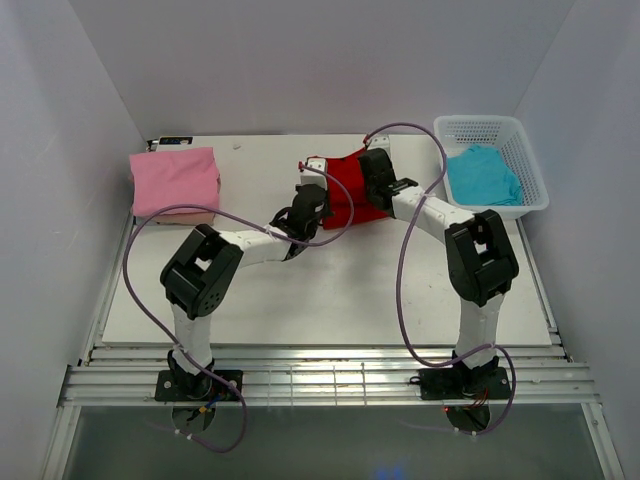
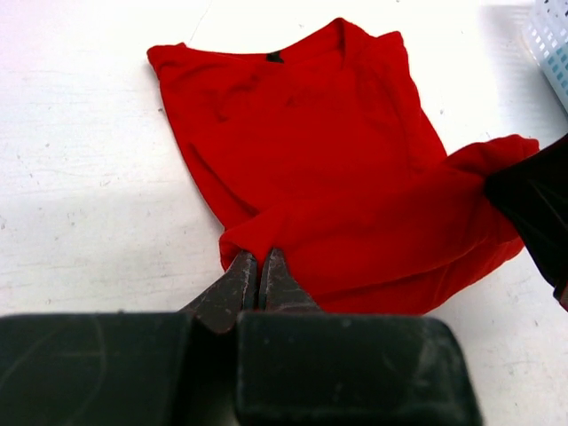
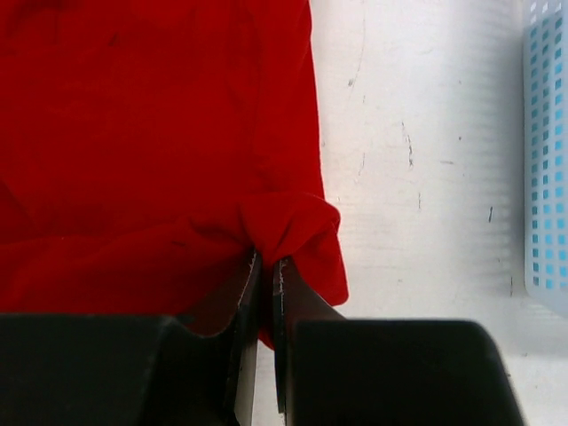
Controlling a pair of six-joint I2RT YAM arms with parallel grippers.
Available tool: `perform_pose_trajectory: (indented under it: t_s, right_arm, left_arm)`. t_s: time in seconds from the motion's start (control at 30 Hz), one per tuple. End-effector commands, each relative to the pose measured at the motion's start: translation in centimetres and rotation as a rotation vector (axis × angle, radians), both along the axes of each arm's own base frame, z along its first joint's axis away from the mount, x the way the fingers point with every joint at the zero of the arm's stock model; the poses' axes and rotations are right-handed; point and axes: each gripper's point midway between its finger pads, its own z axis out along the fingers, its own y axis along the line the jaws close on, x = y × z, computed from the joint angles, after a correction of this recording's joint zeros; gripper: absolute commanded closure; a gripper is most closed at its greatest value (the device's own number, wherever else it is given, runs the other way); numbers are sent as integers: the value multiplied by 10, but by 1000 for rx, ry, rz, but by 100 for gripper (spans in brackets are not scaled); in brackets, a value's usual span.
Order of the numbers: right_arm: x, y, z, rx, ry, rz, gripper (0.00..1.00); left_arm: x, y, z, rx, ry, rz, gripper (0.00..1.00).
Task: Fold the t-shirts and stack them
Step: Fold the tshirt
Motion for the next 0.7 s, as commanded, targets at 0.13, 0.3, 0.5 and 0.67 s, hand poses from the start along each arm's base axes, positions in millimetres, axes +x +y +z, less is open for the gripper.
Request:
perform_pose_trajectory:
  t_s: [0.13,0.3,0.5,0.67]
  right_arm:
    - [48,2,23,17,-98,15,92]
    - [69,6,33,36,-132,29,92]
    - [96,12,53,54,-192,43,92]
    - [121,15,47,50,-198,49,92]
  left_arm:
    - [29,6,27,-54,-69,39,100]
    - [42,11,35,-68,-102,67,100]
    - [62,15,48,-95,-144,91,100]
    - [89,12,40,-101,-148,80,100]
